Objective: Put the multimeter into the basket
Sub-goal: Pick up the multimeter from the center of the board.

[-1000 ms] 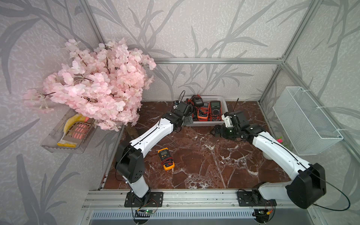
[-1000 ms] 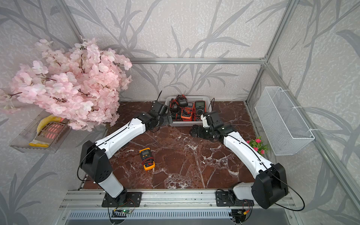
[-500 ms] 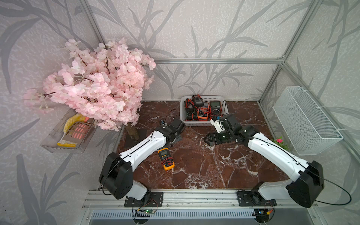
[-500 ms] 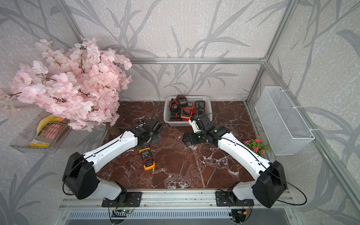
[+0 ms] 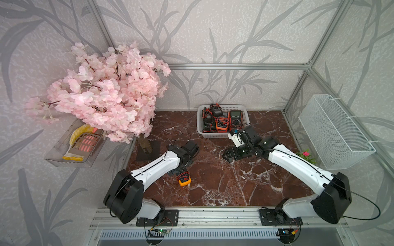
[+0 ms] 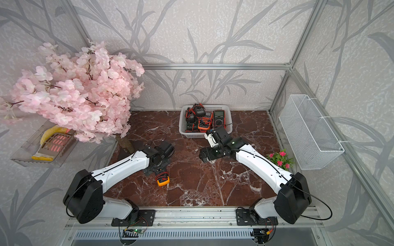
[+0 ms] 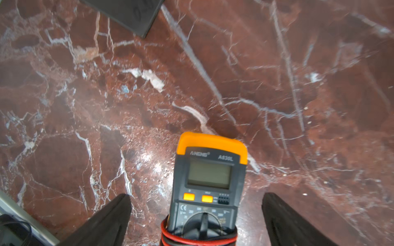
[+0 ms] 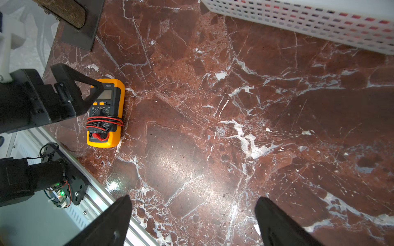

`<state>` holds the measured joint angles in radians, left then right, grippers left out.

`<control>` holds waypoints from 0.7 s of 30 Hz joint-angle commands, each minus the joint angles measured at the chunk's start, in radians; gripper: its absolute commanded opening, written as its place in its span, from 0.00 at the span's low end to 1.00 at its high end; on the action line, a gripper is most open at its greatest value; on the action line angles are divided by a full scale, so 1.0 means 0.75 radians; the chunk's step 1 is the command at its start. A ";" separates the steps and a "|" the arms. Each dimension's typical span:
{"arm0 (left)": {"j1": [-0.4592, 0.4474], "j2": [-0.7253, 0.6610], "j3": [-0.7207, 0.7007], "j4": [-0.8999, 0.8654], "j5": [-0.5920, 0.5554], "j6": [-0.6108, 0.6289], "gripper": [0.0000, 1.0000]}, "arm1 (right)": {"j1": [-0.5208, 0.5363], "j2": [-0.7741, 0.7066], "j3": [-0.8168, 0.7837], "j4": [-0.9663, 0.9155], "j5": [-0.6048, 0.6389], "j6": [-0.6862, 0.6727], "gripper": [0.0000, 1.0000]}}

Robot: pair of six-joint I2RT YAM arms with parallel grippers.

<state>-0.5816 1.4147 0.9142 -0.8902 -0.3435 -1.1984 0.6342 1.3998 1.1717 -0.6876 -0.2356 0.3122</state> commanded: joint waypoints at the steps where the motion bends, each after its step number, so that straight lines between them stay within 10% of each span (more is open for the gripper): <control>1: -0.006 -0.024 -0.043 0.072 0.027 -0.018 1.00 | 0.007 0.009 0.045 -0.036 0.009 -0.013 0.96; 21: -0.005 0.147 -0.137 0.229 0.069 0.056 1.00 | 0.007 0.002 0.039 -0.049 0.034 0.001 0.96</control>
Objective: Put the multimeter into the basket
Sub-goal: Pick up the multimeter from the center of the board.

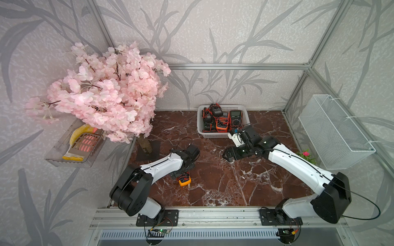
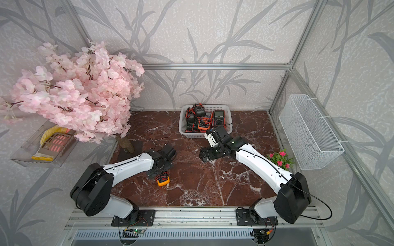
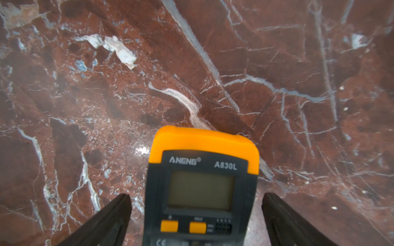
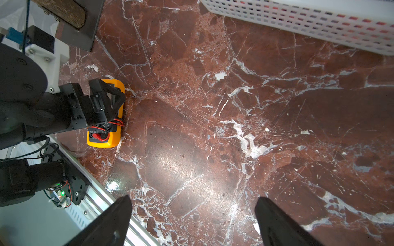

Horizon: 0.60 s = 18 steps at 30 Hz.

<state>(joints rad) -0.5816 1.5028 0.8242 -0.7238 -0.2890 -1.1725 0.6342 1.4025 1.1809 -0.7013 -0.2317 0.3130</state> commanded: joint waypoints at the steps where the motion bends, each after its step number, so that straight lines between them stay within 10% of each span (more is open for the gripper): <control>1: -0.005 0.038 -0.019 0.011 -0.001 0.024 1.00 | 0.007 -0.003 0.027 -0.032 0.031 0.001 0.96; 18: -0.004 0.024 -0.073 0.096 0.016 0.057 0.62 | -0.014 -0.019 0.055 -0.025 0.016 0.057 0.97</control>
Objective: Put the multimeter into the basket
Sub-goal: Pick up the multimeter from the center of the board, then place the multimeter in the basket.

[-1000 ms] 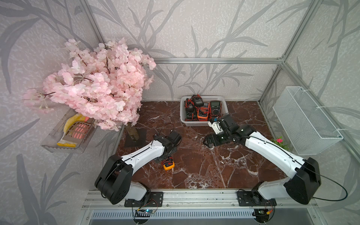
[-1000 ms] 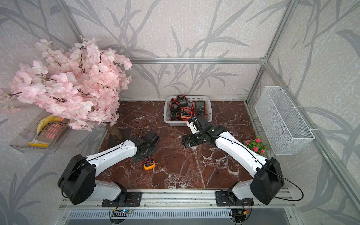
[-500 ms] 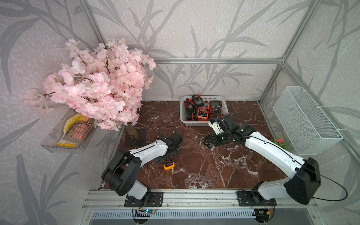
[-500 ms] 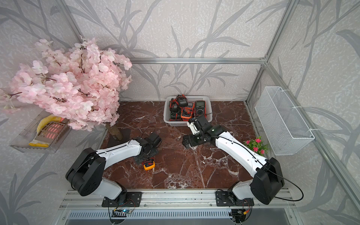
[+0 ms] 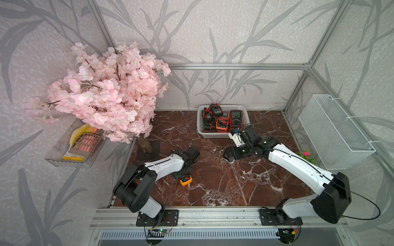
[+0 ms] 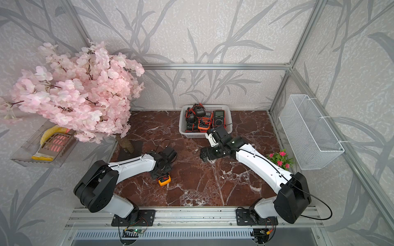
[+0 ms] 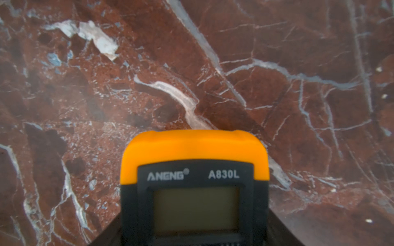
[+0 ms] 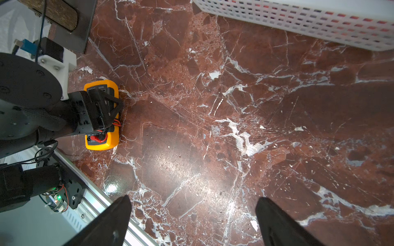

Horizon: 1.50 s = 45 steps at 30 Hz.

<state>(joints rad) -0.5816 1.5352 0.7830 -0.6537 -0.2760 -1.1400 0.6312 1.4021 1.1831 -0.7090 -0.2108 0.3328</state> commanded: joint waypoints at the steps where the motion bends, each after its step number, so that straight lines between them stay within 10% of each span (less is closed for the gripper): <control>1: -0.005 -0.026 -0.016 0.000 -0.003 0.018 0.59 | -0.017 -0.022 0.052 -0.011 -0.023 0.039 0.97; 45: -0.074 0.074 0.761 -0.170 -0.119 0.365 0.55 | -0.352 -0.148 -0.050 0.160 -0.347 0.240 0.98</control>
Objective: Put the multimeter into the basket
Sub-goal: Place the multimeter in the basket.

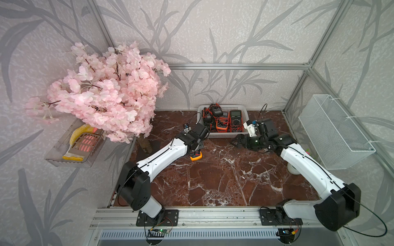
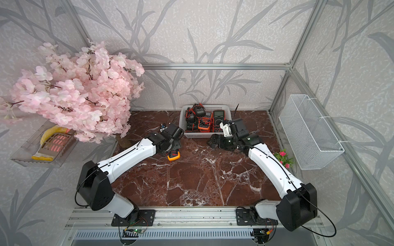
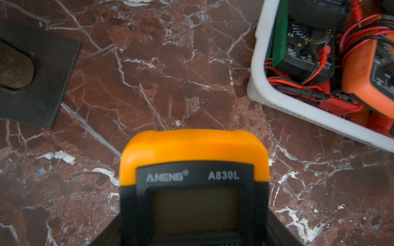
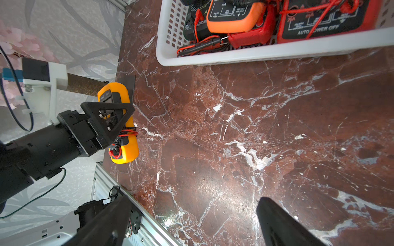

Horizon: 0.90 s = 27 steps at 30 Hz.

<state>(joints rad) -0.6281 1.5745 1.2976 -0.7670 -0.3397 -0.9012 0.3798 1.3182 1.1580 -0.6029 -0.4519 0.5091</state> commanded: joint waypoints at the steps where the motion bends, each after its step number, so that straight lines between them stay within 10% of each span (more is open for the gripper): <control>1: -0.013 0.034 0.096 -0.019 -0.032 0.054 0.55 | -0.023 -0.036 -0.017 0.018 -0.027 0.006 0.98; 27: -0.052 0.459 0.783 -0.052 0.024 0.289 0.56 | -0.165 -0.036 0.013 0.024 -0.048 0.033 0.98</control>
<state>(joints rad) -0.6609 1.8954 1.8194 -0.7895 -0.3202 -0.7223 0.2707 1.3117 1.1542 -0.6018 -0.4805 0.5266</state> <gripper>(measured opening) 0.694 0.982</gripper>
